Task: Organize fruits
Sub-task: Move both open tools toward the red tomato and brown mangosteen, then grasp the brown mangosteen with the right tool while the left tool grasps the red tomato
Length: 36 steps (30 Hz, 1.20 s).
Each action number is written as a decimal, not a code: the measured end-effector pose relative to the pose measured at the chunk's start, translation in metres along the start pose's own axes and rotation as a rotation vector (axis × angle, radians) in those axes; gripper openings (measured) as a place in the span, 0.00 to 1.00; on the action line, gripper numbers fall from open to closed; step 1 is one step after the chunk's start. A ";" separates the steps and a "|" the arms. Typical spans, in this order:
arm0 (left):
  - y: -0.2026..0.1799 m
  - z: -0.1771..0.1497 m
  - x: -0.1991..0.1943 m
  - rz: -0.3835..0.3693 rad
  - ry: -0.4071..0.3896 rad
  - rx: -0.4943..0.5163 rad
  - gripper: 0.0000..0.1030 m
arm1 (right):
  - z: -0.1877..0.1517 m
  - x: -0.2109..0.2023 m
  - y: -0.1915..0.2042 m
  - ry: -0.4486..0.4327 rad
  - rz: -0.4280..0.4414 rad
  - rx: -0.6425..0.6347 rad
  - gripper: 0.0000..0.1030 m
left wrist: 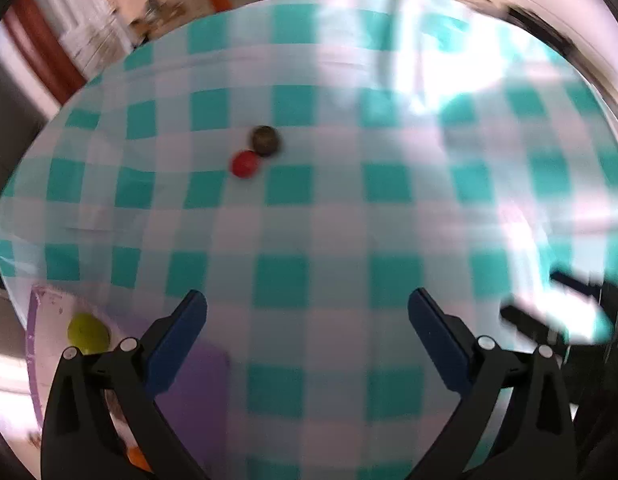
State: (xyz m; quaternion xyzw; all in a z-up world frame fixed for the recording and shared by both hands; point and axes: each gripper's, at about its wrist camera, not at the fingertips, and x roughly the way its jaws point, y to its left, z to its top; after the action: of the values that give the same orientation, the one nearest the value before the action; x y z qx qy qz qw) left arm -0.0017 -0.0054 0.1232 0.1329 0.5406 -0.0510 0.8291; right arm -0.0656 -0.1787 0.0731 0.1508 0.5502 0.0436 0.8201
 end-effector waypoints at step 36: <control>0.137 0.132 0.154 -0.169 0.157 0.483 0.93 | 0.186 0.186 0.169 0.010 -0.055 -0.041 0.46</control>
State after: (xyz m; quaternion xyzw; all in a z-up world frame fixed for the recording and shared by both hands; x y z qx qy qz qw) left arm 0.2092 0.0991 0.0558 0.2851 0.5844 -0.2372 0.7218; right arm 0.1933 -0.0112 0.0226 0.1183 0.5574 0.0330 0.8211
